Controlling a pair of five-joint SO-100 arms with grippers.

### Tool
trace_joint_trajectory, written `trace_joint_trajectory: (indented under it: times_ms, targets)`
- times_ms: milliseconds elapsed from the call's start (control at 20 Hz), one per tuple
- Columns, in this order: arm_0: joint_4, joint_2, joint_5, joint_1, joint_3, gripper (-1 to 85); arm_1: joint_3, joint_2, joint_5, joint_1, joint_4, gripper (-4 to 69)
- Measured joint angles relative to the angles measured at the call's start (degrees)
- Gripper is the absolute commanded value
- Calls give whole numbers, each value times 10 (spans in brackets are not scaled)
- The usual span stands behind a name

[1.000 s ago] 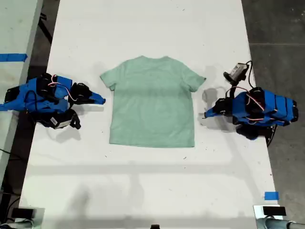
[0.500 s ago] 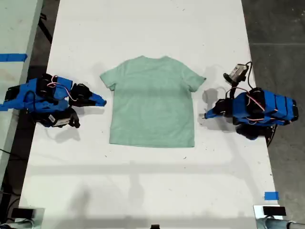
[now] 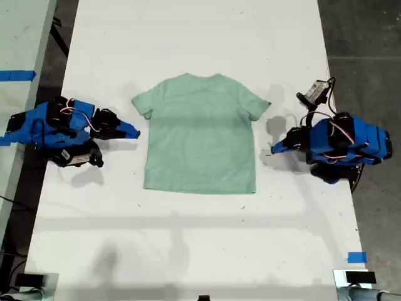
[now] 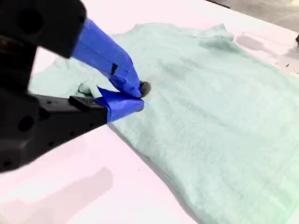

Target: Fold tshirt

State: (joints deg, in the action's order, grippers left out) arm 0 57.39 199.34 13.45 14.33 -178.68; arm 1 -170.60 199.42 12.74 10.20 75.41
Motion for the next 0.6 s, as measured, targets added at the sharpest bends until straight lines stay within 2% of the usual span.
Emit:
trace_joint_trajectory:
  times_ms: [150,250,450,600]
  targets:
    - [3,-115,-17,-3,111,1,82,-49,33,19,23,-5]
    - [25,-254,-59,18,226,1,163,-141,69,47,30,-5]
    - [119,-481,-162,89,454,1,353,-365,154,91,66,-5]
    - [173,-560,-238,163,554,1,496,-524,232,140,113,-6]
